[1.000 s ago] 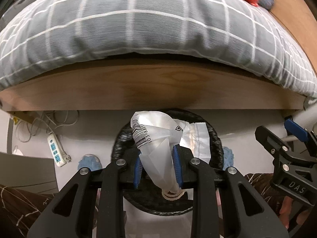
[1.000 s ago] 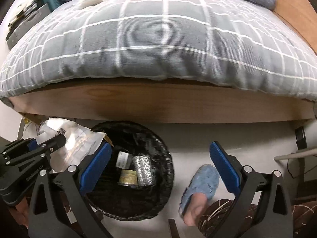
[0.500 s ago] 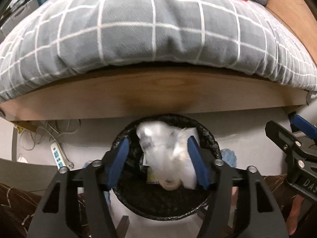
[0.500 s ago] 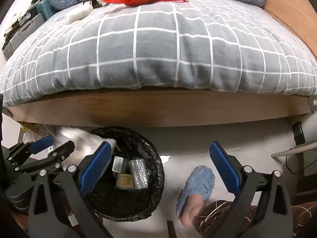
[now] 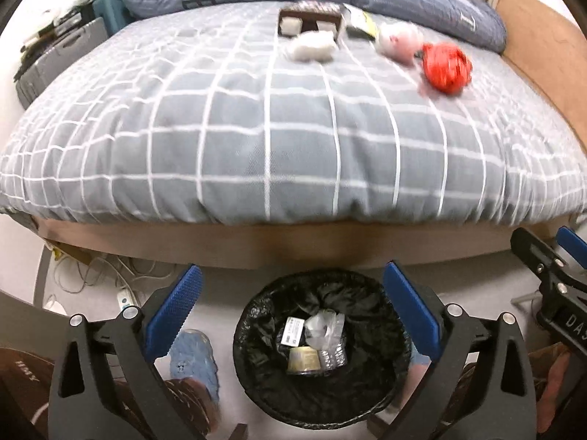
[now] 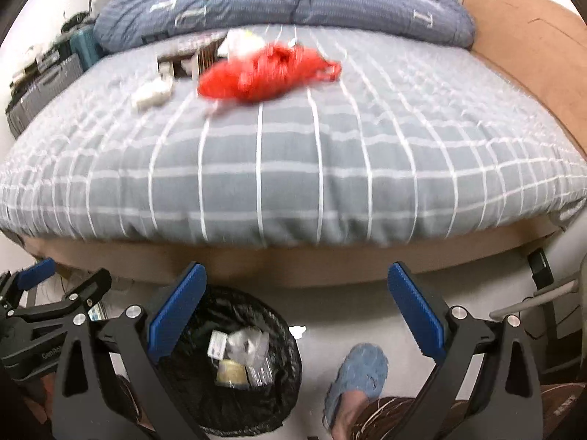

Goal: Collect trash
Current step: 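Raise both tools back over the bed toward the tissue and red bag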

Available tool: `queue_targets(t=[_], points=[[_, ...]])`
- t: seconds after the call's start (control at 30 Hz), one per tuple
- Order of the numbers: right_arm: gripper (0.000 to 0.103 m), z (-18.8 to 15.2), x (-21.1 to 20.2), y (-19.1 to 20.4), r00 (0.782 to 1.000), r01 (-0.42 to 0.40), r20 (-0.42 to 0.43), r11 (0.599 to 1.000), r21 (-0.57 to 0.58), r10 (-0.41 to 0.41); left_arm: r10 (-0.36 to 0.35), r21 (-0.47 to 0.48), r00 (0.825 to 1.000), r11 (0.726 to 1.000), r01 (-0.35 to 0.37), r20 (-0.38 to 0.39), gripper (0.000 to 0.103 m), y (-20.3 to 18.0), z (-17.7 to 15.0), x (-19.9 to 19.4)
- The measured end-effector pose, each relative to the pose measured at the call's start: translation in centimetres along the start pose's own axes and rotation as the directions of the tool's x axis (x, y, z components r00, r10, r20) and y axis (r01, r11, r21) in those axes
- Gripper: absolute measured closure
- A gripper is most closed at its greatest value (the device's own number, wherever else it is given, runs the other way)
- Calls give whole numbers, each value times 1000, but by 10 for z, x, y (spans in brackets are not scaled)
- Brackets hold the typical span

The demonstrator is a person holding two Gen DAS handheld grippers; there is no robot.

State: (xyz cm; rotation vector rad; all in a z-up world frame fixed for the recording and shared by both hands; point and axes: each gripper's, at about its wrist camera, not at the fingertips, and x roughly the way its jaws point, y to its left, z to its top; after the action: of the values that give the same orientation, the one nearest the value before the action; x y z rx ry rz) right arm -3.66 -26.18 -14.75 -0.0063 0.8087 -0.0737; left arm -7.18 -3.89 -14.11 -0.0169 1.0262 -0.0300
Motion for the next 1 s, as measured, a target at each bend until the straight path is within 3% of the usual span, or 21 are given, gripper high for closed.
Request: queue_targets(t=[0.4, 1.0], points=[[8, 45, -29, 7, 989, -24, 142, 998, -52, 31, -29, -3, 994, 1000, 29, 107, 6, 7, 46, -36], [8, 112, 9, 8, 984, -46, 168, 997, -69, 57, -27, 11, 989, 1000, 25, 143, 6, 12, 128, -6]])
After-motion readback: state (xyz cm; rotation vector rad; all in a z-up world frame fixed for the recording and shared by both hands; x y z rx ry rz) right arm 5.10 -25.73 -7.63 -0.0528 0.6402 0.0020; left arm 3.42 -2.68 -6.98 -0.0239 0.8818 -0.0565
